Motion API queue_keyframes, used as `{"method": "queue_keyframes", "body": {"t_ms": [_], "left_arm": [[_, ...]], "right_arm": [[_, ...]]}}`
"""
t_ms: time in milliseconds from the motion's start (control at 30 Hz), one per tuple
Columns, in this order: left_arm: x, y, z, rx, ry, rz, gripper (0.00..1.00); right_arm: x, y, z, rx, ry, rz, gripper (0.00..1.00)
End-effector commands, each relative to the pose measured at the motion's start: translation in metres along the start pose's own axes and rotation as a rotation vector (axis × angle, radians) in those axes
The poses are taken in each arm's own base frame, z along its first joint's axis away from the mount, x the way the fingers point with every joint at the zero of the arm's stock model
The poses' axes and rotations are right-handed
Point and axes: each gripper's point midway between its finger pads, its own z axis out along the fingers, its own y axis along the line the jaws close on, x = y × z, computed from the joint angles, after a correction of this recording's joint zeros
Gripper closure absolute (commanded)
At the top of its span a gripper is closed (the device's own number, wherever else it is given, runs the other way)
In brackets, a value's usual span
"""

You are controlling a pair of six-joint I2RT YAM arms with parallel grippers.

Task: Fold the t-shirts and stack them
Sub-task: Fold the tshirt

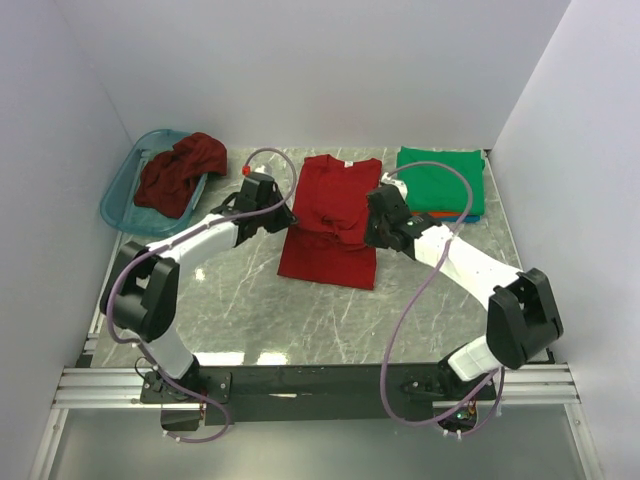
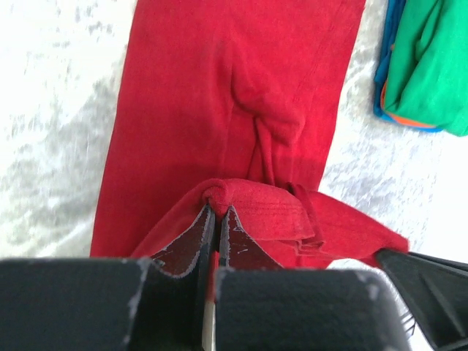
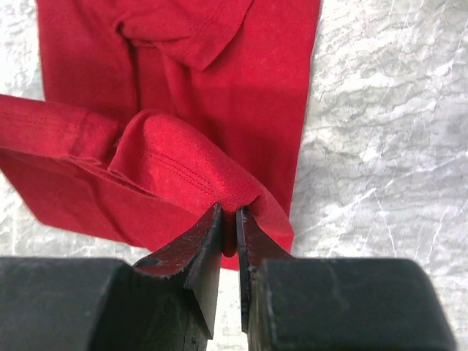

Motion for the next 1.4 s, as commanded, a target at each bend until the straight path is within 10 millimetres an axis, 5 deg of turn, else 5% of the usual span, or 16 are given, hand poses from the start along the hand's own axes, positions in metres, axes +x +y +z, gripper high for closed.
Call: {"method": "queue_keyframes", "body": {"t_ms": [0,533,733,767,800,833,967,1133,1267,1367], "left_arm": [[-0.027,-0.024,0.004,0.079,-0.048,0.038,1.00],[-0.022,0.004,0.037,-0.008,0.005,0.026,0.97],[-0.024,0.017,0.041,-0.061,-0.021,-0.006,0.53],[-0.023,0.019,0.040,-0.071,-0.016,-0.003,0.18],[-0.024,0.021,0.039,-0.083,-0.015,-0.006,0.02],[-0.028,0.015,0.037,-0.070,-0.016,0.006,0.01],[-0.036,0.004,0.022,-0.054,-0.032,0.019,0.01],[-0.039,-0.004,-0.014,-0.017,-0.067,0.016,0.00],[-0.026,-0.011,-0.048,0.091,-0.088,0.006,0.01],[-0.019,0.004,-0.083,0.063,-0.138,-0.002,0.01]], "right_arm": [[-0.027,0.009,0.004,-0.027,-0.051,0.019,0.81],[-0.021,0.002,0.045,-0.010,0.027,0.042,0.76],[-0.019,-0.002,0.063,0.016,0.066,0.032,0.72],[-0.021,-0.001,0.063,0.019,0.068,0.030,0.67],[-0.023,-0.002,0.064,0.026,0.066,0.027,0.63],[-0.024,-0.002,0.063,0.030,0.065,0.027,0.57],[-0.039,-0.005,0.049,0.056,0.030,0.022,0.17],[-0.051,-0.003,0.021,0.016,-0.031,0.032,0.12],[-0.027,0.008,0.009,-0.105,0.000,0.010,0.11],[-0.007,0.019,0.004,-0.167,0.020,-0.022,0.11]]}}
